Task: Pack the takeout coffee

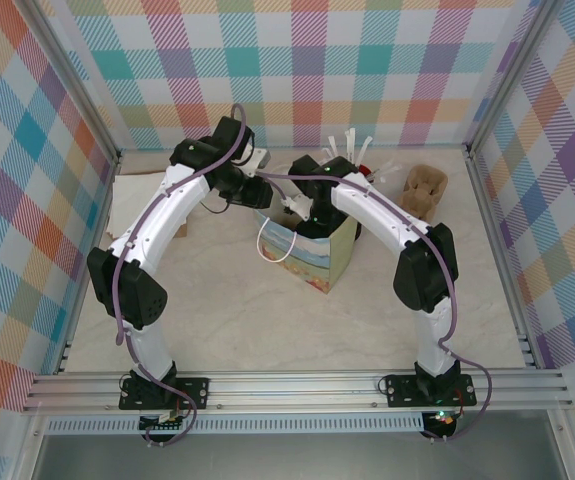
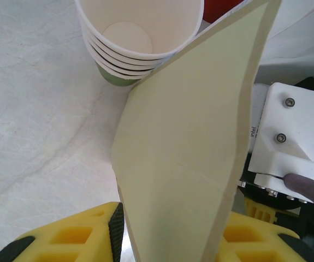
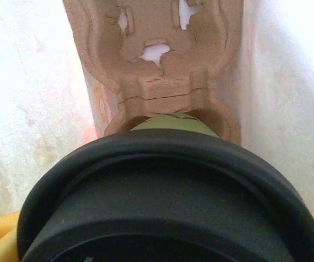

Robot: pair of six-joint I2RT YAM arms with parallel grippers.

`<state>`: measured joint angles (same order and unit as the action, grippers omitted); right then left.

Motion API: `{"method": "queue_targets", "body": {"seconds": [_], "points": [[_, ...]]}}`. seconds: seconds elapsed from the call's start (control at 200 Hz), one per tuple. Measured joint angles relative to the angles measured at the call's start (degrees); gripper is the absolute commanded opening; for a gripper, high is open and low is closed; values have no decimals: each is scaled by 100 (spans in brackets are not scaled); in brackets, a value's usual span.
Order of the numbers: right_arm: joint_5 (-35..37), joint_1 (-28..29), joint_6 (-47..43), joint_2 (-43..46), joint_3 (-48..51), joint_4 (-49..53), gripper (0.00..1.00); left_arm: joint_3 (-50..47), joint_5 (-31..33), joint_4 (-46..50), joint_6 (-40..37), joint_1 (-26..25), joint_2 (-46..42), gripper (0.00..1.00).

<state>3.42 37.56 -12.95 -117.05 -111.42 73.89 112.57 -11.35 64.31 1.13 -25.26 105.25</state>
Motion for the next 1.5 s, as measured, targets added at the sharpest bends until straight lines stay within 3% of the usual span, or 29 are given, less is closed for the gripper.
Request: {"method": "queue_targets", "body": {"seconds": [1.5], "points": [[-190,-85,-2,-46,638,-400,83,2,9,2,0,7,0,38]]}}
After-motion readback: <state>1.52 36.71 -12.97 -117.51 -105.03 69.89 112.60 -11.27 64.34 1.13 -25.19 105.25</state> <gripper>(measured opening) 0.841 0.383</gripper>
